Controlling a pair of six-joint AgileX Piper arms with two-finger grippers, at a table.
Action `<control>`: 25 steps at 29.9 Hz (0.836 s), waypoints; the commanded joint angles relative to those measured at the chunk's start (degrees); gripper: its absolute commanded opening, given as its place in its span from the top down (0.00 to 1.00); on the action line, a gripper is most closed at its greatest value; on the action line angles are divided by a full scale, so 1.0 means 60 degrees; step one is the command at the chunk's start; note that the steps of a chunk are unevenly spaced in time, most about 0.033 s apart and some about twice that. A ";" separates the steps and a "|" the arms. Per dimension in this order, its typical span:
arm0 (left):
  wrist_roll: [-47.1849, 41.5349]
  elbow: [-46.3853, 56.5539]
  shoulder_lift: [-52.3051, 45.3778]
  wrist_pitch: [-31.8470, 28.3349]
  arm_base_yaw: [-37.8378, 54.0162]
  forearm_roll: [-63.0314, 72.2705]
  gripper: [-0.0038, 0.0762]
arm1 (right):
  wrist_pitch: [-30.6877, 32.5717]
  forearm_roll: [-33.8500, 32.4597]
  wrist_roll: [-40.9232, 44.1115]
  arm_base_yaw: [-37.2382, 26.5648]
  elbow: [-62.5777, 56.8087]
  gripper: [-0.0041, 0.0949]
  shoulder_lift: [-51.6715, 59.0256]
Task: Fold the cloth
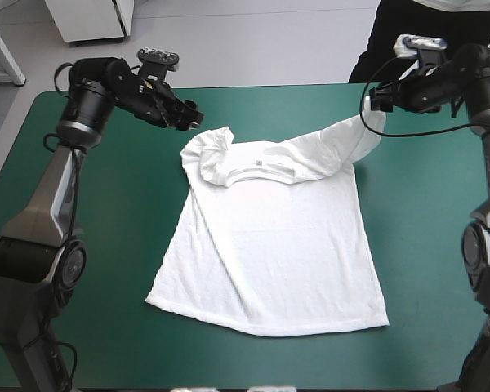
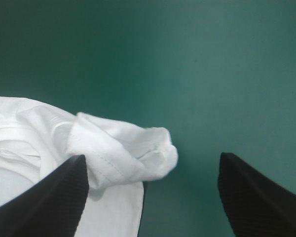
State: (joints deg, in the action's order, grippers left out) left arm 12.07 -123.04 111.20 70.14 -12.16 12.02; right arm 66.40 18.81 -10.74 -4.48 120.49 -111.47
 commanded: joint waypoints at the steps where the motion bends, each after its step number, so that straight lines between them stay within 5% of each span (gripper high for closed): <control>1: -0.0014 0.0166 -0.1675 -0.0050 -0.0040 0.0066 0.27 | -0.0158 -0.0037 -0.0155 -0.0204 -0.0892 0.26 0.2033; 9: -0.0014 0.2289 -0.3810 -0.0154 -0.0040 0.0048 0.27 | -0.0515 -0.0012 -0.0738 -0.0163 -0.4862 0.26 0.4483; 14: -0.0058 0.3216 -0.4544 0.0333 -0.0060 0.0158 0.27 | 0.0484 -0.0118 -0.0714 0.0246 -0.5718 0.26 0.4684; 25: -0.0528 0.7810 -0.6741 0.0629 -0.0942 -0.0201 0.27 | 0.0827 -0.1152 -0.0337 0.2260 -0.7424 0.30 0.6175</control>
State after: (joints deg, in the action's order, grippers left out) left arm 10.23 -81.29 74.78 71.51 -16.39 11.78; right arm 70.92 12.44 -13.26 7.07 76.40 -78.32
